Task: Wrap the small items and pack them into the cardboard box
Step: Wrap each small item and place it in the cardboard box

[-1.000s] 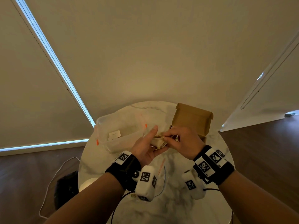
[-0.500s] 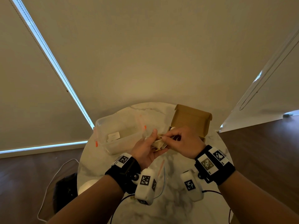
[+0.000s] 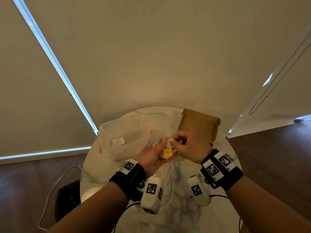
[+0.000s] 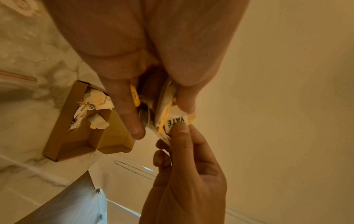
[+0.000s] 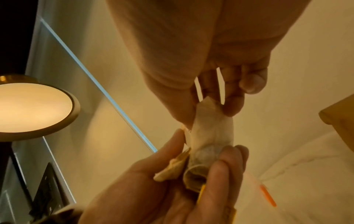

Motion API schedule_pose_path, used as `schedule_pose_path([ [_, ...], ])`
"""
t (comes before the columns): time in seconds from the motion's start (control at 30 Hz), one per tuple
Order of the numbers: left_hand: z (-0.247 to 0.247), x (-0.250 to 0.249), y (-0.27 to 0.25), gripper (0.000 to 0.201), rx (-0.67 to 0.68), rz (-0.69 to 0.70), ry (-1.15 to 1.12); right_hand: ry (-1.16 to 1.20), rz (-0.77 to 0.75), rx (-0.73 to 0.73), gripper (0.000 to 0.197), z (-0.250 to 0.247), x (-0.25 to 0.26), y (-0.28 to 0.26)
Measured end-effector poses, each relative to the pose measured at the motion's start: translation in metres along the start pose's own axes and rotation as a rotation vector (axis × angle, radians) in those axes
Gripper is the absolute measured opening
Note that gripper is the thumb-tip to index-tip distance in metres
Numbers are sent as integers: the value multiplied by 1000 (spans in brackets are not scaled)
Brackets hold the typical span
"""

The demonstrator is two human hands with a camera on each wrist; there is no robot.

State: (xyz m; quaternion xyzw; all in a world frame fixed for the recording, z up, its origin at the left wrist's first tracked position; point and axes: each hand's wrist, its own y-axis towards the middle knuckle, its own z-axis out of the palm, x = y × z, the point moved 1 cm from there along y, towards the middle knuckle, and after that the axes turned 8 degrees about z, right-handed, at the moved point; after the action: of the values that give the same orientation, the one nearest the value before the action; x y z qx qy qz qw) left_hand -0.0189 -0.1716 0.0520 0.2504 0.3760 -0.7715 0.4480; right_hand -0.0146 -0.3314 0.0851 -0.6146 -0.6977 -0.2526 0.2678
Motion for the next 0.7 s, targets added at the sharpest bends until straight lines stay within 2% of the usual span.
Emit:
schedule_pose_path([
  [0.3,-3,1,-2,20,-3,-2,32,166,135,-142,7,-7,-5,6],
  [0.43,-4,0,0,14,-17,19,69,218,137,-210,6,-19,-5,6],
  [0.6,-4,-3,0,12,1,110,115,308,124,-233,8,-33,0,3],
  [0.7,-9,-9,4,11,23,242,242,281,126,-210,11,-40,-5,3],
])
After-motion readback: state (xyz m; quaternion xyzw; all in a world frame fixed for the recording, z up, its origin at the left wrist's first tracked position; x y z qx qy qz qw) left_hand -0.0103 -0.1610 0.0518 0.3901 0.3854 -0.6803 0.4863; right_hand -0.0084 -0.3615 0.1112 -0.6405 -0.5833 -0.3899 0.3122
